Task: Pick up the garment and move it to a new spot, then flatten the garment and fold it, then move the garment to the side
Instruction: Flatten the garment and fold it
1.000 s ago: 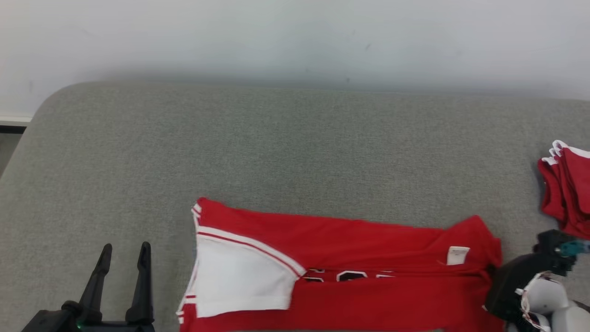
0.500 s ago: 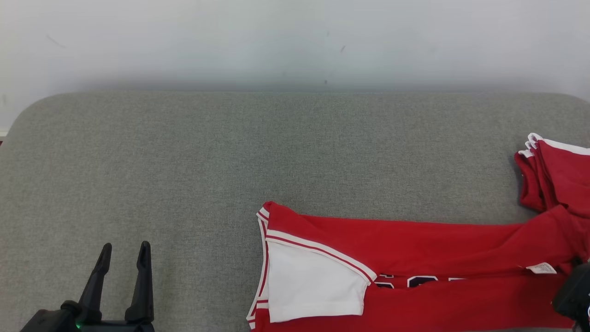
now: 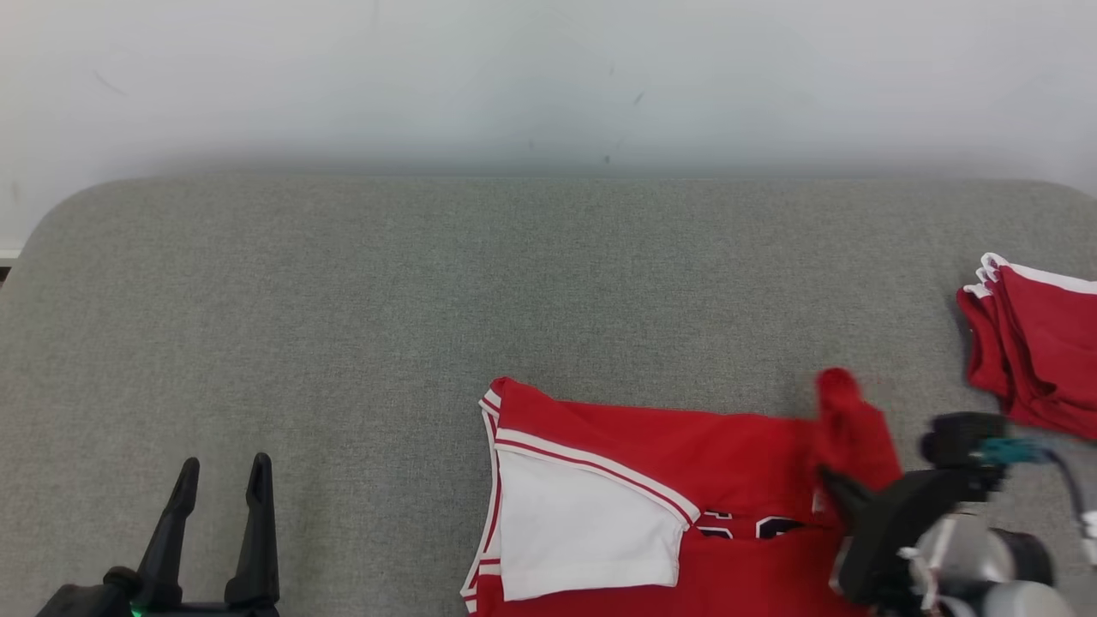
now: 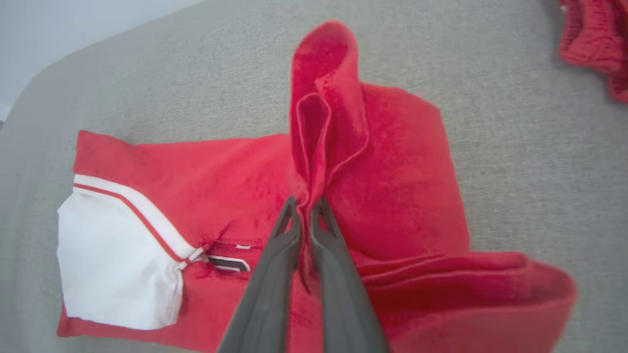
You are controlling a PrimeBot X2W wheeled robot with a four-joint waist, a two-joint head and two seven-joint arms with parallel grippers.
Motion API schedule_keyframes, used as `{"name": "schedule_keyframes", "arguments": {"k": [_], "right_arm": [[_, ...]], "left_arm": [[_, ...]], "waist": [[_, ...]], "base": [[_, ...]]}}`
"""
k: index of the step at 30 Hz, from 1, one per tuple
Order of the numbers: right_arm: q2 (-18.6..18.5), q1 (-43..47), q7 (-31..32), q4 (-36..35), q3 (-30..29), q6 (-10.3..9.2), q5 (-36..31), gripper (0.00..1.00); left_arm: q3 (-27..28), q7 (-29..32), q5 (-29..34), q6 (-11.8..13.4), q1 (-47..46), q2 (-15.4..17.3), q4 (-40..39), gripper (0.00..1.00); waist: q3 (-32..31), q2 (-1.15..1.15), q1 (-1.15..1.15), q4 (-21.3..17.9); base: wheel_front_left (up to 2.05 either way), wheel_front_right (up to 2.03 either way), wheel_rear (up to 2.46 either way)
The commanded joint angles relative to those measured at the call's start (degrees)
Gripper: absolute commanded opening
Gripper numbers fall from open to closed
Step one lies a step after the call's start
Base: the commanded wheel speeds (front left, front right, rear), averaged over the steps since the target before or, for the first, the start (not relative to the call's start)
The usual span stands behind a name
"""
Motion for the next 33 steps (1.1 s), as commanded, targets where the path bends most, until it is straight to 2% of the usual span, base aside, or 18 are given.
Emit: {"name": "schedule_keyframes", "arguments": {"k": [1,9,17,22,33], "right_arm": [[-0.1,-0.4,-0.5,0.0,2.8,-0.12,0.8,0.00],[-0.1,-4.9,-2.4,4.7,17.5,-0.12,6.0,0.00],[-0.1,-12.1,-5.7,14.1,26.8,-0.12,9.6,0.00],[-0.1,-15.4,-7.4,19.2,31.0,-0.12,11.2,0.00],[-0.1,-20.5,-13.3,27.5,35.8,-0.12,14.6,0.00]], "left_arm": [[-0.1,-0.4,-0.7,-0.2,1.0,-0.1,-0.1,1.00],[-0.9,-0.4,-0.2,-0.3,-0.6,-0.6,0.5,1.00],[-2.3,-0.5,-0.1,-0.7,-1.9,-1.3,1.7,1.00],[-2.7,-0.5,0.0,-0.8,-2.8,-1.7,2.8,1.00],[-3.1,-0.5,0.0,-0.9,-2.5,-1.7,3.1,1.00]], "waist": [[0.0,-0.01,0.00,0.1],[0.3,-0.01,0.00,1.4],[0.8,-0.01,0.00,3.6],[0.8,-0.01,0.00,4.7],[0.4,-0.01,0.00,6.2]], "base": [[0.00,0.00,0.00],[0.00,0.00,0.00],[0.00,0.00,0.00],[0.00,0.00,0.00],[0.00,0.00,0.00]]}}
